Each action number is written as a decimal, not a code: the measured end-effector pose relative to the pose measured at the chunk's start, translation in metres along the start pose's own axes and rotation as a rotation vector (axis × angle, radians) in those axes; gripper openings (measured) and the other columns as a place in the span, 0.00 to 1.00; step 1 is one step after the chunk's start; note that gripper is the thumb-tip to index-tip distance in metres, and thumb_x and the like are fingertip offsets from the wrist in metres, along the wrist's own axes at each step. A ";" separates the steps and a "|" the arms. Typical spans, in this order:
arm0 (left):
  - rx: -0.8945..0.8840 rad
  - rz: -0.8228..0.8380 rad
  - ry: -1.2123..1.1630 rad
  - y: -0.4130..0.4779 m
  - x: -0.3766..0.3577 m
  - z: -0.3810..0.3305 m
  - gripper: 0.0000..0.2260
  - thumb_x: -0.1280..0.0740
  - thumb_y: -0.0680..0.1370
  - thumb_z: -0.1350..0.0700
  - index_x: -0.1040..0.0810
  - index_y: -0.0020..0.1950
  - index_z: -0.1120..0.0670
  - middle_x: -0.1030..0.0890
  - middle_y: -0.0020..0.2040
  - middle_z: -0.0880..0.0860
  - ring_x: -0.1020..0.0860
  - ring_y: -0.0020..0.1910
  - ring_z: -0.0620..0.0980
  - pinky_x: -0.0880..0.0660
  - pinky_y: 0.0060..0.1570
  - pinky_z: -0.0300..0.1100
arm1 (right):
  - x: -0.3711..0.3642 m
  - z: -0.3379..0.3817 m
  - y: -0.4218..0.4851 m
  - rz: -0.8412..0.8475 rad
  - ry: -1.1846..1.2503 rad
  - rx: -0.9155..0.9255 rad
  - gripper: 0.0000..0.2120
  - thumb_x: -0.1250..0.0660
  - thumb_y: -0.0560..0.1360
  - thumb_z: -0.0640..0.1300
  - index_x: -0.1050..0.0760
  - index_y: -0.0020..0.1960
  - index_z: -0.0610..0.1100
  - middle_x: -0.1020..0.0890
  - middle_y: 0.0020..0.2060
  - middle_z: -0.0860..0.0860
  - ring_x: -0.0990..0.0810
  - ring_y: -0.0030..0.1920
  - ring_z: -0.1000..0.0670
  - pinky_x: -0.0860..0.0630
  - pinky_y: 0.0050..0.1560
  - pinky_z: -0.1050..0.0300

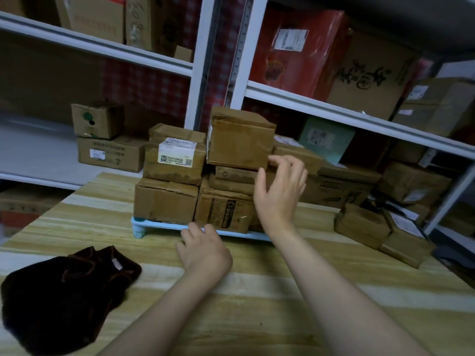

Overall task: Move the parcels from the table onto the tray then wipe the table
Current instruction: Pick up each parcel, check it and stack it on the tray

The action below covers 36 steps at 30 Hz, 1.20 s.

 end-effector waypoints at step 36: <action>-0.682 0.518 0.379 -0.048 -0.199 -0.345 0.42 0.28 0.65 0.32 0.36 0.75 0.44 0.38 0.74 0.54 0.39 0.72 0.59 0.34 0.66 0.63 | 0.139 -0.510 -0.023 0.458 -0.449 -1.100 0.30 0.22 0.69 0.55 0.34 0.65 0.60 0.62 0.79 0.46 0.47 0.76 0.32 0.33 0.68 0.37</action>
Point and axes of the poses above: each hand's wrist, its own y-axis towards the middle knuckle, its own x-axis out of the back of the hand, z = x × y, the point moved 9 cm from there along y, towards the middle knuckle
